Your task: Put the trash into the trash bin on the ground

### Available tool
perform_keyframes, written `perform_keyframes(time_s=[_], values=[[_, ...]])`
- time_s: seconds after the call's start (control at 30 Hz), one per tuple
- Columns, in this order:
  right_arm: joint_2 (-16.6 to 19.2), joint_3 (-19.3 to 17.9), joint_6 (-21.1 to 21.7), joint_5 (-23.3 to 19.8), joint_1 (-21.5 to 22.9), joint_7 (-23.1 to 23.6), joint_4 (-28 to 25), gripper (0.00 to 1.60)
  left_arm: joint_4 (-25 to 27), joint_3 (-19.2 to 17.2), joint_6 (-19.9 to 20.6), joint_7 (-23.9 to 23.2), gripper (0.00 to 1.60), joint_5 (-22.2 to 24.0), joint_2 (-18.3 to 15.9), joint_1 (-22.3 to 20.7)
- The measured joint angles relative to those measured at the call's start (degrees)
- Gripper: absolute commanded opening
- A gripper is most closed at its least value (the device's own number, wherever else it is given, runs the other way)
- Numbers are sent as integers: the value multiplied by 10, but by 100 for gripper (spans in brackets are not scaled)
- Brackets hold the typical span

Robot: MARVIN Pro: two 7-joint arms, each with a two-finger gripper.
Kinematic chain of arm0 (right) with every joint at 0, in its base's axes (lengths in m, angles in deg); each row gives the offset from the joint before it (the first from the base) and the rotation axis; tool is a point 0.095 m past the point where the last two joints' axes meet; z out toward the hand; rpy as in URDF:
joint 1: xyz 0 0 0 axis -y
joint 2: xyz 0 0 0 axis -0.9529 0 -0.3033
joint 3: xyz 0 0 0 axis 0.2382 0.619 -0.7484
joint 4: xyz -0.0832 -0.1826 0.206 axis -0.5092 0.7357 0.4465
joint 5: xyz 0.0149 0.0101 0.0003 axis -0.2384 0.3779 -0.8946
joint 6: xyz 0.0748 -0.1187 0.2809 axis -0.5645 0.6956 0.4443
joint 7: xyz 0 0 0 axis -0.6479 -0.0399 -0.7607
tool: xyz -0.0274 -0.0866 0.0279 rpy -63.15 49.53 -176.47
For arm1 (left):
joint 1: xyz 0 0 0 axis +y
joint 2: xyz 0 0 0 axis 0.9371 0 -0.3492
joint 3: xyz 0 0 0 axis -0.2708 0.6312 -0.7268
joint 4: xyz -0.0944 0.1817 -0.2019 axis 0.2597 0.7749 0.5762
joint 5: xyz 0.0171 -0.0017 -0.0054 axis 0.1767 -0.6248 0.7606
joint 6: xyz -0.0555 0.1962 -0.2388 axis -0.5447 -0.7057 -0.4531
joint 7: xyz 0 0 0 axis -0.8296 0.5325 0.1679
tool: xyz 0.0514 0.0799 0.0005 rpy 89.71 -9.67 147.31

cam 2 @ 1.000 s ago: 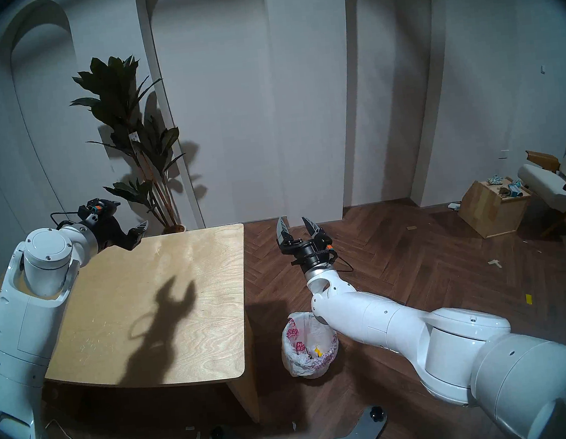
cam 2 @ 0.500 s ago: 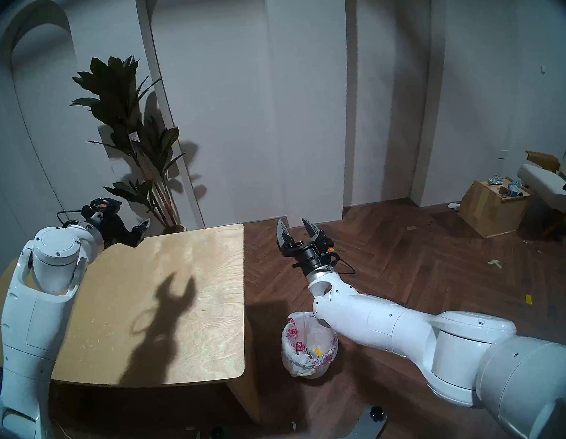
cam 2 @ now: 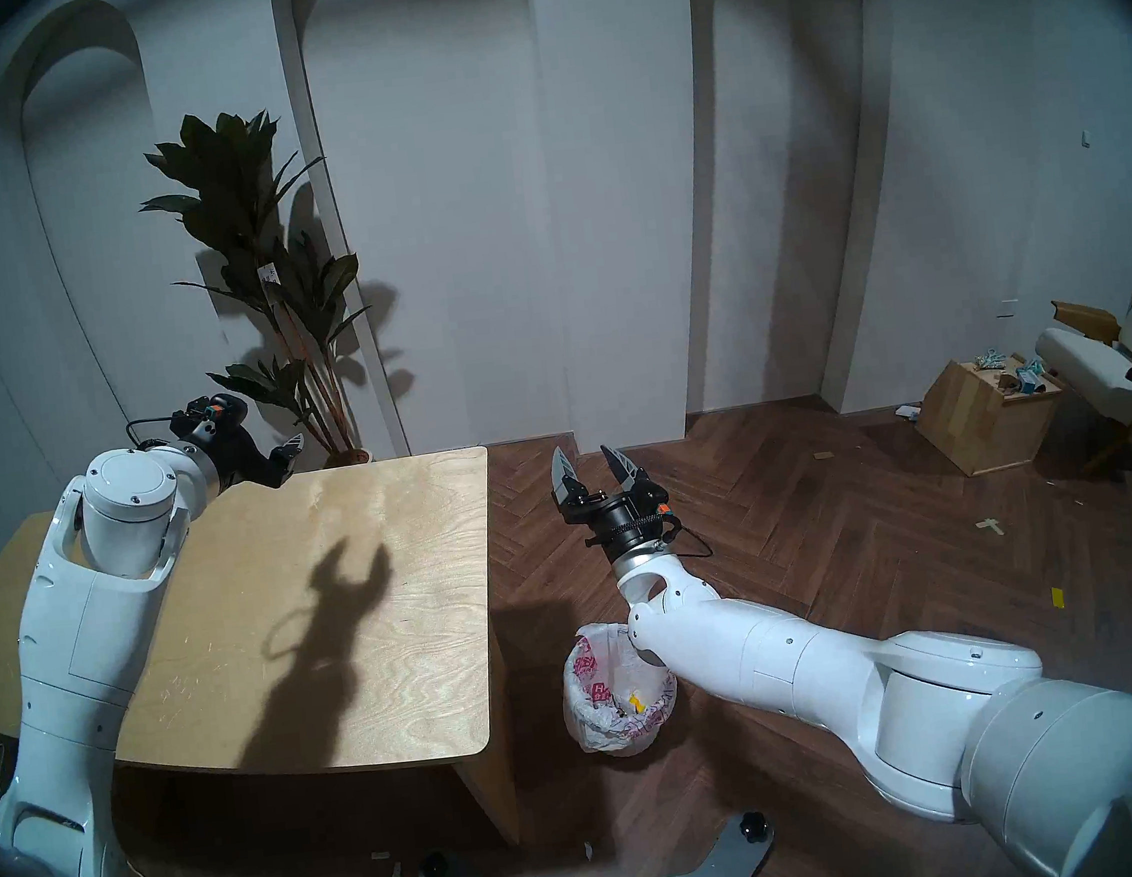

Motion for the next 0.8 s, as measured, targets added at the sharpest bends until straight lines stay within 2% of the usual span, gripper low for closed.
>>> perform_keyframes(time_s=[0.8], values=[[25,-1,0,1,-29,11,-52,160,-58,28,-1,26,160,-16,37,-51]])
